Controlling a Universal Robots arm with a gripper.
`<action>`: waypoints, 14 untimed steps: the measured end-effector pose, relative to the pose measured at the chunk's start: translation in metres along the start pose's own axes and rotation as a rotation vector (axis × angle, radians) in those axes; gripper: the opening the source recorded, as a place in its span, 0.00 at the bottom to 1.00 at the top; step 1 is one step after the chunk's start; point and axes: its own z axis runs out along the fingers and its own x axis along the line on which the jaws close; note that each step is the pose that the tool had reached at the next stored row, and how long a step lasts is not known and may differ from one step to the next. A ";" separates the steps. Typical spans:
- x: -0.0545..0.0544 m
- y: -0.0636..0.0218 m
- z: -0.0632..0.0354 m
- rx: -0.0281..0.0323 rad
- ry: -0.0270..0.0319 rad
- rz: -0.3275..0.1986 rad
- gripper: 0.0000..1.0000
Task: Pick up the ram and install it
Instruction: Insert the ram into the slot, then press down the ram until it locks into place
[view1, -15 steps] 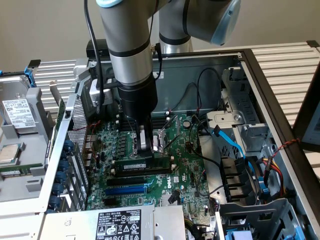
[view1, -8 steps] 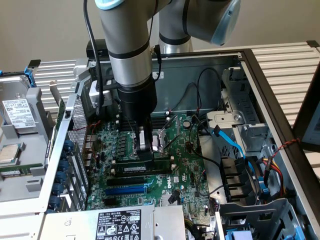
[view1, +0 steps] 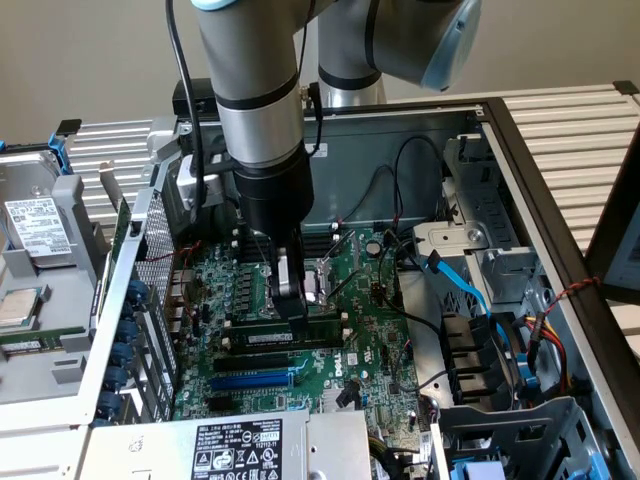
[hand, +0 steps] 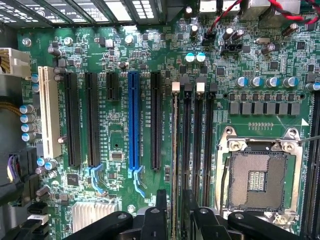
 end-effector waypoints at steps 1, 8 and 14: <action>0.000 0.0000 -0.0001 0.0000 0.0000 0.000 0.27; 0.000 -0.0006 -0.0057 -0.0079 0.0022 0.003 0.27; 0.001 -0.0015 -0.0122 -0.0353 0.0038 0.018 0.27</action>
